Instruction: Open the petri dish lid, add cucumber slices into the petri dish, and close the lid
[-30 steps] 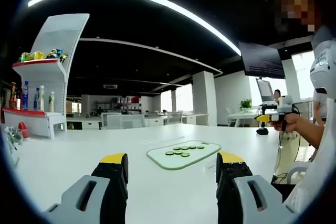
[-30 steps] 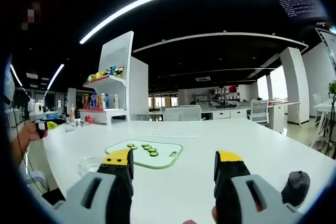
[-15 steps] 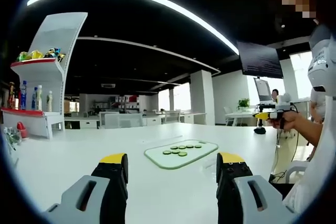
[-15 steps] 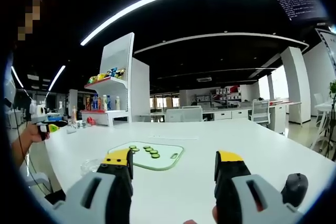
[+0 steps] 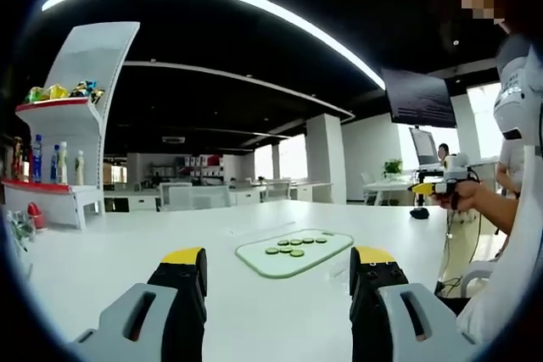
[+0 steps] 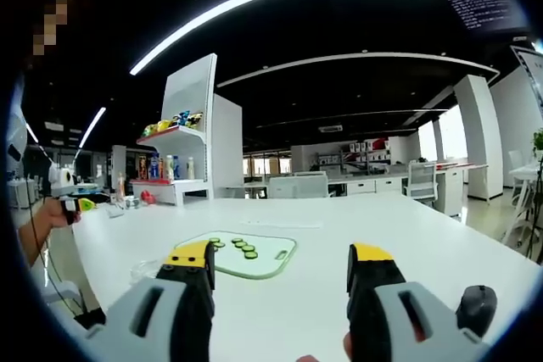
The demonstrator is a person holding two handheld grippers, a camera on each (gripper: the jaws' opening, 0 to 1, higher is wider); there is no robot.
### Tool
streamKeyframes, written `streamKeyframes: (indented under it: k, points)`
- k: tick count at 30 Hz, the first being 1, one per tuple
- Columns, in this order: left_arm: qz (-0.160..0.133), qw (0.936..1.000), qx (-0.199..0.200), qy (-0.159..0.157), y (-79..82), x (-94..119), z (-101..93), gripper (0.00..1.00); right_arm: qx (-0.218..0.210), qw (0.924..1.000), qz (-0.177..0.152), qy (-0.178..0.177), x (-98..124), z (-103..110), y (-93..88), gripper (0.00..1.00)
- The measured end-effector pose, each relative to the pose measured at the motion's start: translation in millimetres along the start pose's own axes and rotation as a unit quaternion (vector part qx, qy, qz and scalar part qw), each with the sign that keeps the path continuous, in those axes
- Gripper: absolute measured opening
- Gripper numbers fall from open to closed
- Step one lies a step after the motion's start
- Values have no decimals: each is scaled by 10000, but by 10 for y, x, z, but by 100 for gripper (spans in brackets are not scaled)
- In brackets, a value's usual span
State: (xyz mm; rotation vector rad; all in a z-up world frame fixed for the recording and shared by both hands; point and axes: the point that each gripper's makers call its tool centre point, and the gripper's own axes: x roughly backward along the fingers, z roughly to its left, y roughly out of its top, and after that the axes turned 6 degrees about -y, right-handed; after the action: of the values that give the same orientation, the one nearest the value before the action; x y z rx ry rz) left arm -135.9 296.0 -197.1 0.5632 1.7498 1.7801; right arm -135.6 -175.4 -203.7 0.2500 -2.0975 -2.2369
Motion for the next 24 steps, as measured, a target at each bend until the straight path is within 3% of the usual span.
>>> streamKeyframes:
  k: [24]
  points:
    - [210, 9998, -25, -43, -45, 54, 57, 69, 188, 9996, 151, 132, -23, 70, -15, 65]
